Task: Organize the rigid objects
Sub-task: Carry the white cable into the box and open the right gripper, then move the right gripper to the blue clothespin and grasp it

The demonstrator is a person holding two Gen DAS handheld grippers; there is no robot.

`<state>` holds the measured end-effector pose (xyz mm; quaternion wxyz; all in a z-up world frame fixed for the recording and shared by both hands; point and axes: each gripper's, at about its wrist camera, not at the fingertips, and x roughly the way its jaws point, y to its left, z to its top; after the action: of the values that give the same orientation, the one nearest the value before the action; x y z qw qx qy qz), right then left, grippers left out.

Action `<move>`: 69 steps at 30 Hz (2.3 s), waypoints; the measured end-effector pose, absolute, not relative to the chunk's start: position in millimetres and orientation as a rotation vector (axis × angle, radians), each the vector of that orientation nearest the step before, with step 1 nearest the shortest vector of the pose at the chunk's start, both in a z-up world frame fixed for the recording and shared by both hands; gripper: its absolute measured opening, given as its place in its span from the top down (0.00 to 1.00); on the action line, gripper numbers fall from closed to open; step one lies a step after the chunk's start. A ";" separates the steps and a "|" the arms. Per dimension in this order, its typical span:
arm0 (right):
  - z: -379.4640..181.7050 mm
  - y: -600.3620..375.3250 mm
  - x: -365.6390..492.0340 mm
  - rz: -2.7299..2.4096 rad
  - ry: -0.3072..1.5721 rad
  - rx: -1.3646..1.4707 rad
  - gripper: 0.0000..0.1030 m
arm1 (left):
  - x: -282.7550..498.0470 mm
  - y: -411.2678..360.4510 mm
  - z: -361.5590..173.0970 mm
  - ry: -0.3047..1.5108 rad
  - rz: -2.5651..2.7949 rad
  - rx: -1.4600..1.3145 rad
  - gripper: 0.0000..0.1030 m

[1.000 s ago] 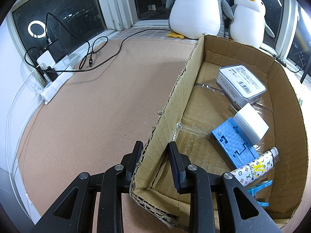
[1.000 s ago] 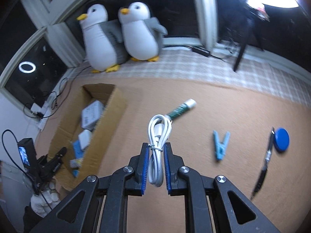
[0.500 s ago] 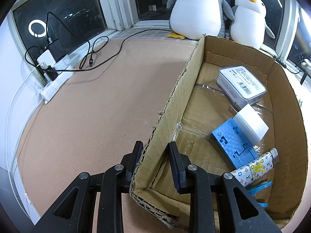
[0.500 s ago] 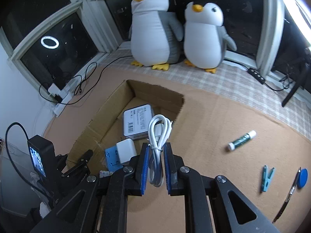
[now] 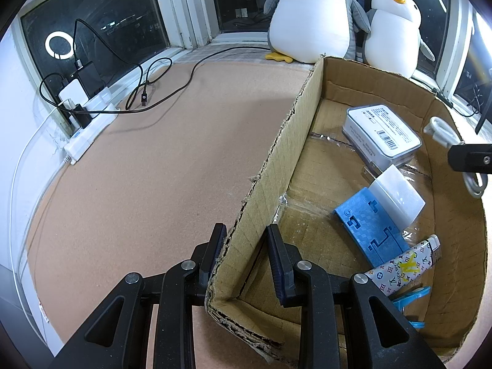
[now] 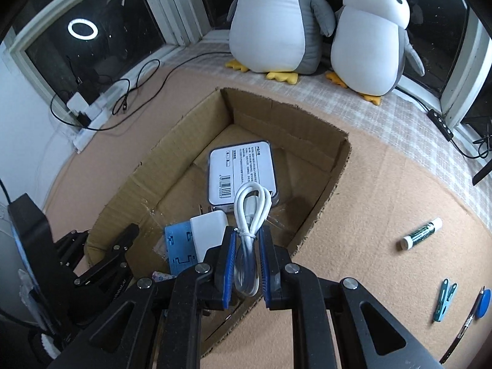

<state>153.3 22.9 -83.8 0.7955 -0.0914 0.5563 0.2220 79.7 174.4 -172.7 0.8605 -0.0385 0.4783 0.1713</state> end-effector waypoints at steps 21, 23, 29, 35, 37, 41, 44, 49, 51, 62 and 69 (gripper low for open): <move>-100.7 37.4 155.5 0.474 1.197 -0.263 0.78 | 79.2 174.3 -172.9 1.003 0.360 -0.081 0.72; -98.9 37.0 155.6 0.479 1.192 -0.259 0.66 | 79.0 174.2 -173.0 1.003 0.360 -0.079 0.72; -92.8 36.6 155.0 0.491 1.169 -0.246 0.61 | 79.7 176.2 -172.0 1.002 0.360 -0.079 0.72; -87.7 37.2 150.5 0.500 1.162 -0.245 0.61 | 79.3 175.9 -172.2 1.001 0.360 -0.080 0.72; -83.0 33.9 148.9 0.500 1.154 -0.234 0.61 | 78.8 175.5 -172.3 1.001 0.360 -0.079 0.72; -69.2 22.2 144.3 0.495 1.124 -0.220 0.61 | 78.8 175.4 -172.4 1.001 0.360 -0.080 0.72; -59.1 10.6 140.2 0.477 1.101 -0.224 0.61 | 79.0 175.7 -172.1 1.002 0.360 -0.078 0.72; -48.9 -13.9 137.9 0.440 1.077 -0.228 0.61 | 79.5 176.4 -171.8 1.002 0.360 -0.075 0.72; -47.5 -26.4 137.3 0.421 1.071 -0.222 0.61 | 79.5 176.4 -172.0 1.001 0.360 -0.073 0.72; -62.7 -127.1 144.7 0.294 1.116 -0.073 0.61 | 79.2 175.6 -172.4 1.001 0.360 -0.072 0.72; -84.1 -187.3 152.1 0.164 1.192 -0.030 0.61 | 79.1 175.5 -172.5 1.000 0.360 -0.071 0.72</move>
<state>152.1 -187.3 -84.1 0.8243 -0.0143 0.5606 0.0773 79.1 175.5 -172.5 0.8614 -0.0340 0.4769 0.1715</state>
